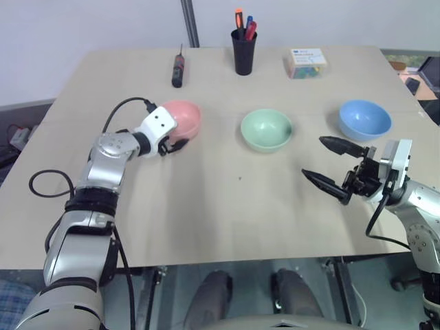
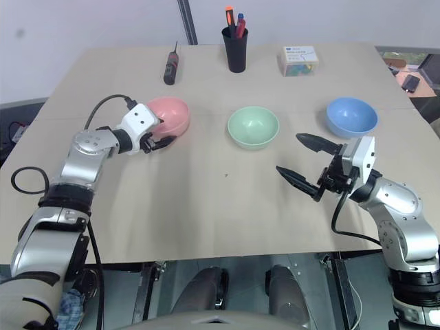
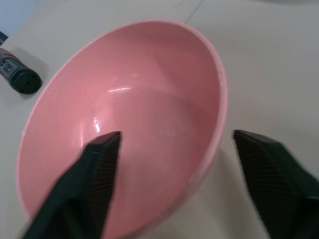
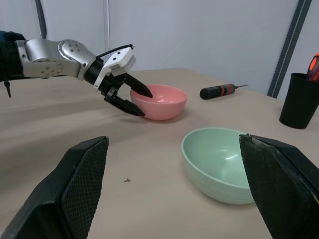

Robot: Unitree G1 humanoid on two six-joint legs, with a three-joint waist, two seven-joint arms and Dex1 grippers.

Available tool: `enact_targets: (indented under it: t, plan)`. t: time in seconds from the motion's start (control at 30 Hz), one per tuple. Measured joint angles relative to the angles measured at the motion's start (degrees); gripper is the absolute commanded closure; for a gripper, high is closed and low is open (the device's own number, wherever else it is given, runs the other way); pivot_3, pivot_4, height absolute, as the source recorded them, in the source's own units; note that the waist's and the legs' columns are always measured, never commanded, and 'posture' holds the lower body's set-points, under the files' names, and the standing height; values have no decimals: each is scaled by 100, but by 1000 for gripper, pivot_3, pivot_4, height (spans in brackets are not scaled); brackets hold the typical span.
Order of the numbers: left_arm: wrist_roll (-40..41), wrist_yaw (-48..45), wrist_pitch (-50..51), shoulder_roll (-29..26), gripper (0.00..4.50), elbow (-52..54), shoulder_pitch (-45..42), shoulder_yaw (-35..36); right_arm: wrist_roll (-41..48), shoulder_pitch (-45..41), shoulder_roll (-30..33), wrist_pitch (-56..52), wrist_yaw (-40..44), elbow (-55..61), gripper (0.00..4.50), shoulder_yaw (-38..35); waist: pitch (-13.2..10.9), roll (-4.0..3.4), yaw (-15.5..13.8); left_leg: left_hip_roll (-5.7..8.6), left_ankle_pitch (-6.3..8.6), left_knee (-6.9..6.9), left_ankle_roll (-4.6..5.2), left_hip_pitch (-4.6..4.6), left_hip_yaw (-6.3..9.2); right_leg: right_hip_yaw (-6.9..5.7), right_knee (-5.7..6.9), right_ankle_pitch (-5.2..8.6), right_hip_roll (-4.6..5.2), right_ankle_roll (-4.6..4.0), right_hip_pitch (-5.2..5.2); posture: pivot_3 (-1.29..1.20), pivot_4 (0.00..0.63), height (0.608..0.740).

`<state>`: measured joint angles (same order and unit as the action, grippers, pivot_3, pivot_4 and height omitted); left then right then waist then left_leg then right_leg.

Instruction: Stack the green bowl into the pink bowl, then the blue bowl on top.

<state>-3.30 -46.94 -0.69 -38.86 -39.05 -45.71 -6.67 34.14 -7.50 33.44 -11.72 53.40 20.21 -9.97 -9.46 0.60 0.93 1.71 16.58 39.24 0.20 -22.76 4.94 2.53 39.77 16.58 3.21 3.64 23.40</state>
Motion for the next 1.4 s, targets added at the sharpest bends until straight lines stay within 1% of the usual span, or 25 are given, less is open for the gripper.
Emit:
enact_targets:
  t: [0.03, 0.07, 0.1, 0.17, 0.23, 0.47, 0.53, 0.6, 0.7, 0.8, 0.87, 0.97, 1.1, 1.13, 1.17, 1.2, 1.3, 1.33, 1.4]
  plan:
    - [-10, -37, -57, 24, 2692, -89, -58, -27, 0, 0, 0, 5, 0, 0, 64, 0, 0, 0, 2, 0, 0, 0, 0, 0, 0, 0, 0, 0, 0, 0, 0, 0, 150, 740]
    - [-33, -73, -153, 48, 3106, -213, -122, -57, -1, 0, 1, 11, 0, 0, 64, 0, 0, 0, 7, 0, 0, 0, 0, 0, 0, 0, 0, 0, 0, 0, 0, 0, 150, 740]
    - [-60, -90, -221, 61, 3318, -270, -145, -63, -1, 0, 2, 20, 0, 1, 64, 0, 0, 0, 14, 0, 0, 0, -1, 0, 0, 0, 0, 0, -1, 0, 0, 0, 150, 740]
    - [-109, -185, -386, 85, 4199, -419, -187, -83, -1, 1, 5, 50, 0, 1, 64, 0, 0, 0, 25, 0, -1, 0, -2, 0, -1, 1, 1, 0, -1, 0, 1, 0, 150, 740]
    - [-132, -280, -471, 84, 4412, -490, -188, -108, -1, 1, 9, 58, 0, 1, 64, 0, 0, 0, 28, -1, -1, 0, -2, 0, 0, 1, 1, 0, -1, 0, 1, 0, 150, 740]
    - [-217, -458, -634, 73, 4412, -604, -244, -122, -4, 45, 26, 70, -3, 1, 64, 0, 0, 0, 21, 0, 0, 4, 1, 0, 0, 0, 3, 0, -1, 0, 0, 0, 150, 740]
    - [-159, -784, -624, 60, 4412, -403, -209, -126, -6, 53, 36, 70, -4, 4, 64, -2, 0, 0, 21, 0, 0, 4, 0, 0, 0, 0, 3, 0, -1, 0, 0, 0, 150, 740]
    - [2, -1206, -591, 62, 4412, 88, -30, -166, -8, 67, 46, 71, -4, 5, 64, -5, 0, 0, 18, -3, -2, 4, -3, -3, 1, 1, 2, 0, 0, 0, 0, 0, 150, 740]
    - [418, -1933, -325, 31, 4412, 1290, 460, -285, -15, 94, 67, 72, 0, 1, 64, -5, 0, 0, 22, -19, -3, 4, -5, -5, -1, 3, -1, 0, 1, 0, 1, 0, 150, 740]
    - [1002, -2879, 103, -207, 4412, 2972, 1173, -566, -17, 73, 80, 72, -2, -3, 64, -1, -1, -1, 66, -26, -3, 3, -5, -4, -5, 8, -1, 0, -1, -1, 2, 0, 150, 740]
    - [1177, -3301, 220, -432, 4412, 3714, 1477, -752, -18, 66, 83, 73, -1, -3, 64, 2, -1, -1, 101, -31, 2, 3, 4, 0, -4, 8, 2, 0, -8, -1, 1, 0, 150, 740]
    - [1212, -3618, 289, -683, 4412, 4194, 1670, -845, -18, 68, 83, 73, -1, -4, 64, 2, -2, -4, 121, -32, 8, 3, 15, 11, -4, 7, 11, 0, -11, -1, -5, 0, 150, 740]
    - [1170, -3652, 230, -636, 4412, 4309, 1682, -967, -19, 62, 82, 74, -3, -4, 64, 5, -2, -3, 111, -28, 10, 12, 18, 17, 1, 2, 8, 0, -11, -1, -20, 0, 150, 740]
    - [1132, -3628, 179, -595, 3659, 4288, 1676, -969, -20, 57, 82, 75, -4, -4, 64, 5, -2, -4, 111, -27, 10, 12, 18, 17, 1, 2, 6, 0, -11, -1, -21, 0, 150, 740]
    - [1111, -3577, 137, -543, 3442, 4272, 1669, -974, -20, 53, 82, 75, -4, -4, 64, 7, -2, -3, 110, -27, 10, 12, 18, 17, 2, 2, 6, 0, -10, -1, -21, 0, 150, 740]
    - [1078, -3535, 105, -494, 2987, 4251, 1658, -975, -24, 50, 82, 75, -5, -5, 64, 7, -2, -3, 111, -27, 10, 12, 18, 17, 3, 1, 5, 0, -11, -1, -21, 0, 150, 740]
    - [1015, -3421, -27, -374, 2055, 4056, 1583, -975, -37, 46, 82, 77, -7, -6, 64, 6, -2, -3, 113, -28, 10, 11, 18, 17, 4, 0, 4, 0, -12, -1, -21, 0, 150, 740]
    - [1014, -3338, -96, -286, 1538, 3926, 1510, -961, -45, 46, 82, 77, -7, -7, 64, 7, -2, -3, 114, -28, 9, 12, 18, 17, 4, 0, 4, 0, -12, -1, -21, 0, 150, 740]
    - [1029, -3246, -145, -194, 820, 3812, 1452, -926, -44, 45, 82, 77, -6, -6, 64, 7, -2, -3, 117, -28, 10, 12, 18, 17, 3, 0, 4, 0, -12, -1, -21, 0, 150, 740]
